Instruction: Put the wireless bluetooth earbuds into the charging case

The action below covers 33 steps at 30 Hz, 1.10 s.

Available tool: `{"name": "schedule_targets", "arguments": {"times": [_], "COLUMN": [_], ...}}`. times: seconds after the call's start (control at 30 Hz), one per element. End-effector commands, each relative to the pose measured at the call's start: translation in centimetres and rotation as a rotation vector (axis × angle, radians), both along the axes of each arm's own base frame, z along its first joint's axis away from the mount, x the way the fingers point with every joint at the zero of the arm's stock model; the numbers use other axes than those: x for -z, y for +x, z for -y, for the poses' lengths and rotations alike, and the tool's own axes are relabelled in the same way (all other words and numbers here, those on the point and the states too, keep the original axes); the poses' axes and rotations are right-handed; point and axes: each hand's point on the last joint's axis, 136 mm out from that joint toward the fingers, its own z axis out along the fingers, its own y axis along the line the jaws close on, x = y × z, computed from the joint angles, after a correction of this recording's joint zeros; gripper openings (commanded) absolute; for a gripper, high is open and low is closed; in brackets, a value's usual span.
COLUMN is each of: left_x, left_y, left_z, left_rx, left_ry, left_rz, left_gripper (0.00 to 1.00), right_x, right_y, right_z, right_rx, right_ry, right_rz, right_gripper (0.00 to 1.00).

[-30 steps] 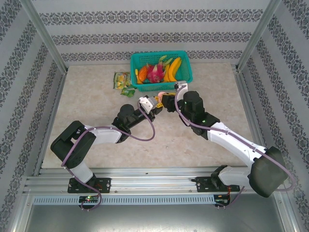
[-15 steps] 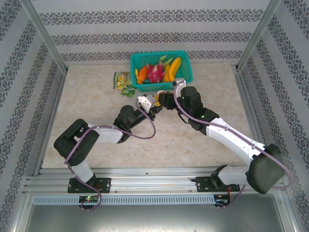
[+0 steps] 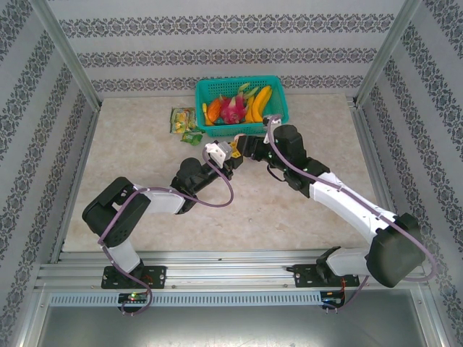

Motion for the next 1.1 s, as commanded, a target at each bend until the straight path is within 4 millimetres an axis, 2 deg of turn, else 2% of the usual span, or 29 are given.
{"name": "schedule_targets", "arguments": {"times": [0.0, 0.17, 0.4, 0.53, 0.63, 0.87, 0.97, 1.07], "left_x": [-0.4, 0.0, 0.2, 0.0, -0.3, -1.8, -2.6, -3.5], "left_y": [-1.1, -1.1, -1.0, -0.9, -0.8, -0.7, -0.8, -0.9], "left_z": [0.7, 0.6, 0.5, 0.0, -0.8, -3.5, -5.2, -7.0], "left_rx": [0.041, 0.037, 0.029, 0.001, -0.030, -0.094, -0.125, -0.162], "left_ry": [-0.031, -0.028, -0.028, -0.029, -0.020, -0.001, -0.005, -0.006], "left_rz": [0.023, 0.016, 0.014, 0.021, 0.034, 0.059, 0.068, 0.074], "left_gripper": [0.00, 0.00, 0.00, 0.00, 0.00, 0.00, 0.00, 0.00], "right_x": [-3.2, -4.3, -5.8, -5.6, -4.4, 1.1, 3.4, 5.6], "right_y": [0.9, 1.1, 0.9, 0.5, -0.1, -1.9, -2.7, -3.4], "right_z": [-0.1, 0.6, 1.8, 2.9, 3.8, 5.5, 5.5, 4.6], "right_rx": [0.005, 0.019, 0.036, 0.065, 0.096, 0.156, 0.161, 0.143], "right_ry": [0.093, 0.140, 0.185, 0.193, 0.192, 0.149, 0.121, 0.062], "right_rz": [0.040, 0.043, 0.058, 0.046, 0.016, -0.112, -0.166, -0.218], "right_gripper": [0.65, 0.70, 0.72, 0.72, 0.72, 0.72, 0.72, 0.72]}}
